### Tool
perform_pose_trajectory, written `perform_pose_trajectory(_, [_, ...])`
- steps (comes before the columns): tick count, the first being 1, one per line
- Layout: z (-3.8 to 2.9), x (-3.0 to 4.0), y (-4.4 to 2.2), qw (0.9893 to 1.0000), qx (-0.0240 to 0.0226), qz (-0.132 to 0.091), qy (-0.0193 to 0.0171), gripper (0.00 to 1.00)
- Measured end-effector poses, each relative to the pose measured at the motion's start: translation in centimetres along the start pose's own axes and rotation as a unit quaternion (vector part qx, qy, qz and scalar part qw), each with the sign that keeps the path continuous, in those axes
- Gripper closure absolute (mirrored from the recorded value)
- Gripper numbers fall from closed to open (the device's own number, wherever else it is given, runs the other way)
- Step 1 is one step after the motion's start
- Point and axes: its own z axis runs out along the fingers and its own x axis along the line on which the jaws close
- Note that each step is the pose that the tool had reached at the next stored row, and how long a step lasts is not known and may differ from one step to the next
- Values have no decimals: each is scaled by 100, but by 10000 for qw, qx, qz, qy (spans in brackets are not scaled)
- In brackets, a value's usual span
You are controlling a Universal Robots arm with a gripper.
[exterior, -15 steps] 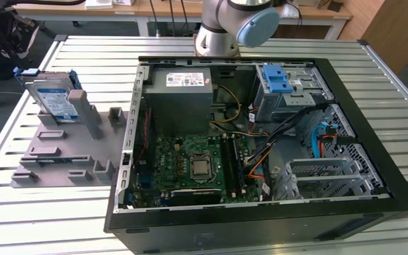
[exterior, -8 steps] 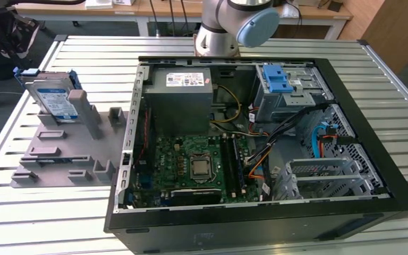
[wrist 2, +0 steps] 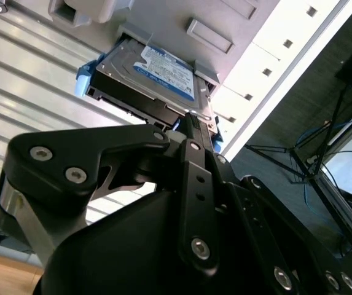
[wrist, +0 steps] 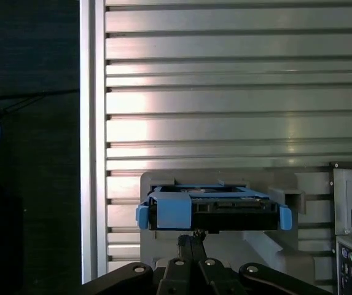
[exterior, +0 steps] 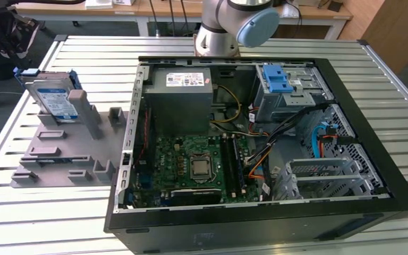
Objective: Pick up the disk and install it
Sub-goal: 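Pick up the disk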
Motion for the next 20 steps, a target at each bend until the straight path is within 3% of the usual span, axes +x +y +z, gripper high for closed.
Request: perform_pose_trajectory(20, [0,0,0,9998,1,-216,10,89])
